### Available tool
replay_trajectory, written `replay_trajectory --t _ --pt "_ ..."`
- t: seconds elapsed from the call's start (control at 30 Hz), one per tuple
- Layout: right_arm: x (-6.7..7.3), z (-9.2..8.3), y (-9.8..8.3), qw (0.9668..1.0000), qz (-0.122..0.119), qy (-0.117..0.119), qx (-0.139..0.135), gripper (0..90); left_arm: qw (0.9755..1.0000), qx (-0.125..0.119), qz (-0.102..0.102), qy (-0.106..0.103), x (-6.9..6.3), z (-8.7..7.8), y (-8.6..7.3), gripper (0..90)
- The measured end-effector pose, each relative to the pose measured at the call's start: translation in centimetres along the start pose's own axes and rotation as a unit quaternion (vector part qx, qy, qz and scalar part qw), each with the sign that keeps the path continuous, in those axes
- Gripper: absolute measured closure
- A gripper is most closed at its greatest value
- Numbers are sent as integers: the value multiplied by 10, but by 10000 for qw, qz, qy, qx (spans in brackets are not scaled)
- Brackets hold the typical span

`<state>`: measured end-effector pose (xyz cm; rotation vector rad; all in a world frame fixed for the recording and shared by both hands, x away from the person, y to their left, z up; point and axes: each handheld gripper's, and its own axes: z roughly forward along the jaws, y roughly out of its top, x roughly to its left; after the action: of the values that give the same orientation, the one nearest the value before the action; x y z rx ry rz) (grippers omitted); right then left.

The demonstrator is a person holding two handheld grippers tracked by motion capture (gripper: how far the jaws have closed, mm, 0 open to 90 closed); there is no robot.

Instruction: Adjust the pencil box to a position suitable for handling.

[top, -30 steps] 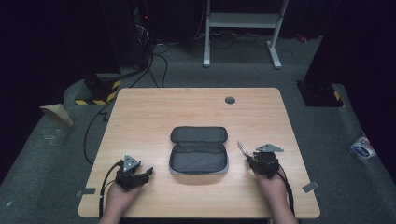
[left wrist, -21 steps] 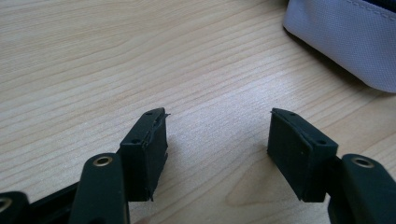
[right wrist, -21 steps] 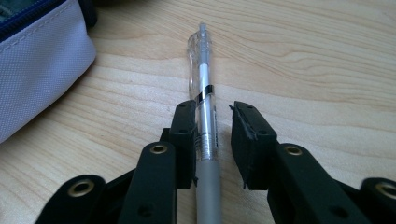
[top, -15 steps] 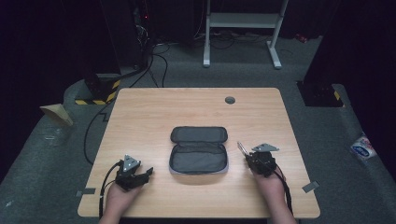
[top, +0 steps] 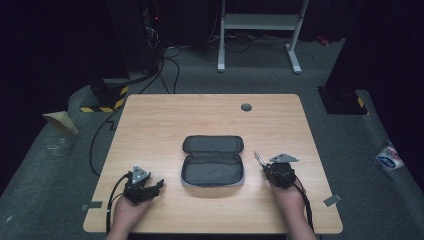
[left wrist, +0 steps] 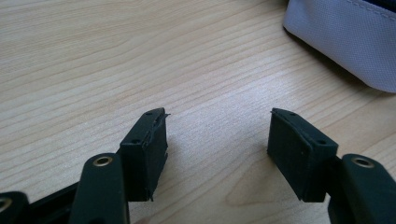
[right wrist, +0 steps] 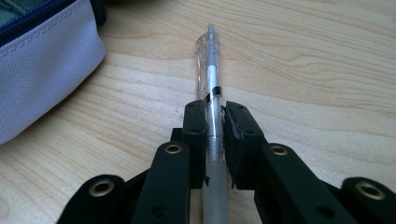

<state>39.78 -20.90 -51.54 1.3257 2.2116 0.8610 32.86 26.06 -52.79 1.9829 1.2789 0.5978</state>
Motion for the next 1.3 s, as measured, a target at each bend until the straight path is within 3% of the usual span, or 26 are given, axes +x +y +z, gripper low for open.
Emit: replay_trajectory --t 0.37,0.87,1.07,1.3 --pt "-3 -11 1 9997 47 24 -228 784 10000 -2 -11 -5 0 0 0 376" --pt "4 -24 7 9987 -16 -13 -511 785 10000 11 -2 -21 0 0 0 376" --pt "6 -27 11 9985 25 23 -544 785 10000 -4 7 -59 0 0 0 372" --pt "14 -25 19 9987 -139 82 -482 785 10000 -5 28 -64 0 0 0 370"
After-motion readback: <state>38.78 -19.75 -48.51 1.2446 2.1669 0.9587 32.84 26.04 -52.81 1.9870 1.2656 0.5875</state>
